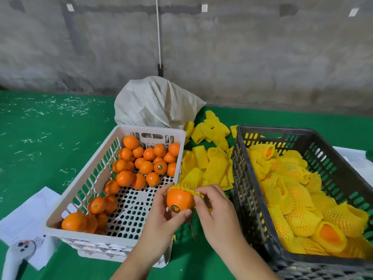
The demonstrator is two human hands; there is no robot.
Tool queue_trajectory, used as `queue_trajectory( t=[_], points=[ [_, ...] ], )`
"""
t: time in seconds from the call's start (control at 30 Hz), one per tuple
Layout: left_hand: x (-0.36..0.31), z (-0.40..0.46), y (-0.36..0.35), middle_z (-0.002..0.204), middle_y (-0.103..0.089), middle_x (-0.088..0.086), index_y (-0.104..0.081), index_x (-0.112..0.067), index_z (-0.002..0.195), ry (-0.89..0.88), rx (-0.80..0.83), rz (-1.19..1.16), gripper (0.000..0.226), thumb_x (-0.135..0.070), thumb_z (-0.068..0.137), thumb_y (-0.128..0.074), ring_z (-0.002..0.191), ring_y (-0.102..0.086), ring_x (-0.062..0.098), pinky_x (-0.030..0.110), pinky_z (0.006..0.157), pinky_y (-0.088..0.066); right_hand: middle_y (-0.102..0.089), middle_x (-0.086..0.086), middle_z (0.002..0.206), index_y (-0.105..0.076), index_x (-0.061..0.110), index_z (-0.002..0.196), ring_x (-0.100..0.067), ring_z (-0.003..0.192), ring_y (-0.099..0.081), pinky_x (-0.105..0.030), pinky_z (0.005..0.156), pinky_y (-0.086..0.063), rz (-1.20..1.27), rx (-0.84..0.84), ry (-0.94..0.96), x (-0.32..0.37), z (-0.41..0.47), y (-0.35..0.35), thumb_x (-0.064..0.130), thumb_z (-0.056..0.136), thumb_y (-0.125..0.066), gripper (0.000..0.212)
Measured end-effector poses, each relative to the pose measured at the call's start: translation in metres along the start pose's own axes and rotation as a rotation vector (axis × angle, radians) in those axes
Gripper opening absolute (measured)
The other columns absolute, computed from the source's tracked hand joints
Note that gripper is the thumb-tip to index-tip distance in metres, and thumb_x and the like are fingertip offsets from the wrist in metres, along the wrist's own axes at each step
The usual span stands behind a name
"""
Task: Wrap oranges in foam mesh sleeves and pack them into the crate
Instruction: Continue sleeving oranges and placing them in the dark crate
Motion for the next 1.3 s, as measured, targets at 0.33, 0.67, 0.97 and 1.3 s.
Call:
queue_trajectory(
  t=[0.33, 0.67, 0.97, 1.3],
  points=[
    [-0.004, 0.002, -0.006, 0.095, -0.074, 0.011, -0.05, -0.021, 0.122, -0.017, -0.29, 0.026, 0.064, -0.008, 0.075, -0.091, 0.074, -0.072, 0.018, 0.023, 0.063, -0.057, -0.051, 0.024, 0.113, -0.065, 0.031, 0.113, -0.003, 0.109, -0.054, -0.024, 0.086, -0.05, 0.004, 0.101, 0.144, 0.002, -0.001, -0.005, 0.039, 0.096, -0.059, 0.02],
    [-0.005, -0.004, -0.003, 0.11, -0.072, 0.015, -0.049, -0.037, 0.151, 0.058, -0.021, 0.091, 0.07, -0.018, 0.091, -0.079, 0.083, -0.07, 0.029, 0.035, 0.075, -0.06, -0.056, 0.024, 0.117, -0.07, 0.025, 0.119, -0.005, 0.108, -0.059, -0.027, 0.086, -0.054, 0.085, 0.114, 0.076, -0.019, -0.001, 0.004, 0.011, 0.094, -0.07, 0.029],
    [-0.009, 0.011, -0.007, 0.103, -0.077, 0.0, -0.067, -0.046, 0.112, -0.041, -0.223, 0.099, 0.042, -0.024, 0.077, -0.074, 0.086, -0.073, 0.02, 0.032, 0.073, -0.06, -0.058, 0.012, 0.108, -0.069, 0.021, 0.106, -0.009, 0.1, -0.059, -0.032, 0.079, -0.055, -0.012, 0.052, 0.199, 0.009, -0.005, -0.009, 0.01, 0.088, -0.07, 0.021],
    [0.0, 0.007, 0.003, 0.09, -0.072, 0.005, -0.052, -0.041, 0.141, 0.024, -0.045, -0.067, 0.052, -0.027, 0.091, -0.058, 0.074, -0.062, 0.02, 0.026, 0.063, -0.051, -0.037, 0.015, 0.128, -0.058, 0.048, 0.135, -0.012, 0.123, -0.045, -0.02, 0.101, -0.042, -0.004, -0.045, 0.037, 0.006, -0.016, -0.02, 0.035, 0.084, -0.081, 0.057]
  ],
)
Point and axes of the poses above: each hand's wrist, its own z-axis towards the middle knuckle, its own y-axis out of the back of the hand, x = y × z, the point moved 5 cm from there along z, towards the middle knuckle
